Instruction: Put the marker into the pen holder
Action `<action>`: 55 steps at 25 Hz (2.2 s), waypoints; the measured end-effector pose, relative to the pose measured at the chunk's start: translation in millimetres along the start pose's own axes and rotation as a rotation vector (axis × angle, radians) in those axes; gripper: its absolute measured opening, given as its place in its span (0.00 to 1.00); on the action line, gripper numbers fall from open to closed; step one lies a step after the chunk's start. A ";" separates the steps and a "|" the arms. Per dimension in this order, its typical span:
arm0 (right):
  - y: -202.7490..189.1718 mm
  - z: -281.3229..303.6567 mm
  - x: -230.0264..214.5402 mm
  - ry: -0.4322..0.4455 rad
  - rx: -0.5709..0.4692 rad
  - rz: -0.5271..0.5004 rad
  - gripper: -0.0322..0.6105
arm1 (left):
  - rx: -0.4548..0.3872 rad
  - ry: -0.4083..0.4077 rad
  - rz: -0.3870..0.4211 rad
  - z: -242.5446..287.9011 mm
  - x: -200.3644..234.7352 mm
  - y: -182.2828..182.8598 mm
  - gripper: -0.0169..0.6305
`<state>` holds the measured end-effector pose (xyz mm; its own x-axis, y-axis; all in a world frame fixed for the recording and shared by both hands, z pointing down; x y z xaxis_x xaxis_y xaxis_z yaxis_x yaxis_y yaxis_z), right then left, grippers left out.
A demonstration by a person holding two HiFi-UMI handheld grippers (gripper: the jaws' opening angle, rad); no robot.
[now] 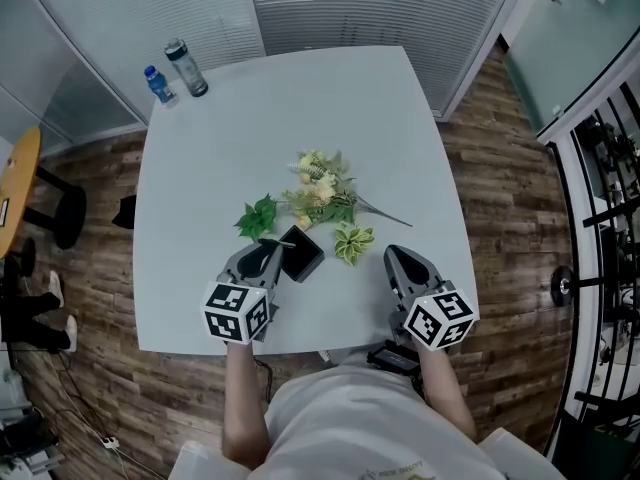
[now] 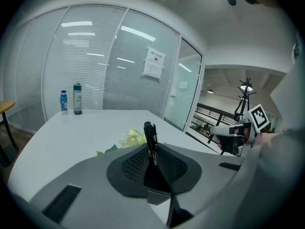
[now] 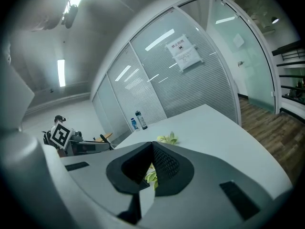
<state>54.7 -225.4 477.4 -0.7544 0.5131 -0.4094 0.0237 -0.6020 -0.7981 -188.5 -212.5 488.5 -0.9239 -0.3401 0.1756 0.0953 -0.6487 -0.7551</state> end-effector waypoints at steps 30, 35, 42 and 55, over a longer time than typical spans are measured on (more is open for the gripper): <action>-7.8 28.8 -22.9 -0.003 0.055 0.037 0.07 | 0.362 -0.007 0.298 65.8 -12.7 -38.0 0.11; -8.6 27.4 -27.0 -0.009 0.054 0.046 0.07 | 0.424 -0.012 0.333 71.6 -13.7 -42.9 0.11; -7.6 28.6 -31.1 -0.009 0.052 0.048 0.07 | 0.496 -0.019 0.367 79.8 -16.8 -47.2 0.11; -8.5 26.2 -37.4 -0.010 0.057 0.056 0.07 | 0.682 -0.032 0.489 86.2 -22.5 -56.1 0.11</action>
<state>65.5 -255.5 511.1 -0.7592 0.4717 -0.4485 0.0289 -0.6639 -0.7473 -141.2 -227.2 581.4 -0.7102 -0.7024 -0.0469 0.6950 -0.6891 -0.2054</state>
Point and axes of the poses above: the fingertips, and each gripper's own axes: z forward along the fingers, x to its left, y out of its top, the point moved 3 cm from there along -z, backward along the fingers, and after that the axes turned 10 degrees about x, right-handed, at the moved point
